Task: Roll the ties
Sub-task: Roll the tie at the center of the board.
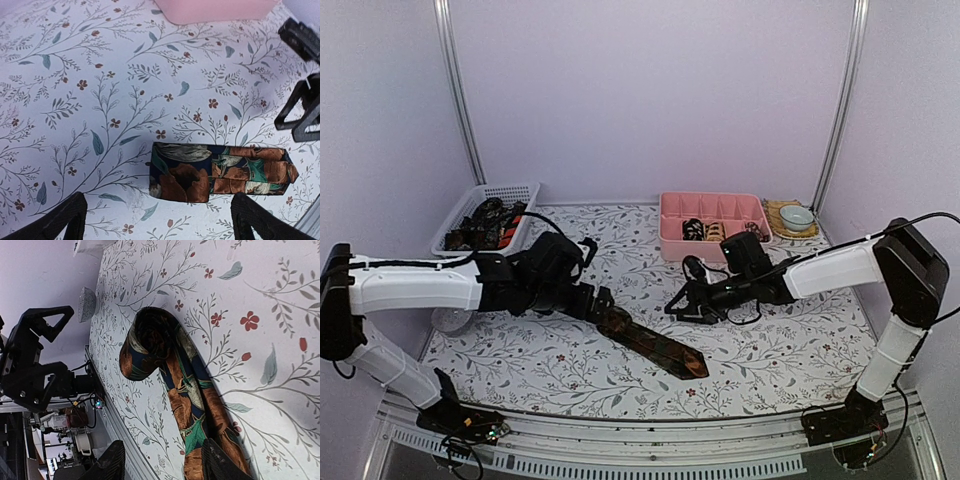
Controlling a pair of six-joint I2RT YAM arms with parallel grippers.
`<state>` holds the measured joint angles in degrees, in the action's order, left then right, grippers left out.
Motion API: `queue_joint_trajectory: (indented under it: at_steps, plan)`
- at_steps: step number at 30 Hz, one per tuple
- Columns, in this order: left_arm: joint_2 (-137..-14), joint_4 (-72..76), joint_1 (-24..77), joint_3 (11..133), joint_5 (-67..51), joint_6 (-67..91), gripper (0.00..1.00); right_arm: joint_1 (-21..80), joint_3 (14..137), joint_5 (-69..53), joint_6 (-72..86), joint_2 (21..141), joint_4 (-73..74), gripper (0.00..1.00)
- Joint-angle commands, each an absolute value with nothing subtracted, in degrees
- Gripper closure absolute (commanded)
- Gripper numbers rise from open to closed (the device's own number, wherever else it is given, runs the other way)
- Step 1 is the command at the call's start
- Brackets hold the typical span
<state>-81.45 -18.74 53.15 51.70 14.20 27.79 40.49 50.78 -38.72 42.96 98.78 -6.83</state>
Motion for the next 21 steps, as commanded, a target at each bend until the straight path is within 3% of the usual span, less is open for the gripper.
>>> queue_joint_trajectory:
  at_steps: [1, 13, 21]
  plan:
    - [-76.4, -12.5, 47.2, 45.5, 4.7, 29.7, 0.0, 44.3, 54.5, -39.3, 49.1, 105.8, -12.3, 0.48]
    - [-82.3, 2.5, 38.7, 37.7, -11.1, 30.0, 0.07, 48.5, 62.8, -38.7, 56.0, 116.9, -16.2, 0.49]
    - [-86.3, 5.2, 38.4, 39.1, -14.0, 30.1, 0.11, 49.5, 65.9, -39.2, 58.6, 121.2, -17.4, 0.49]
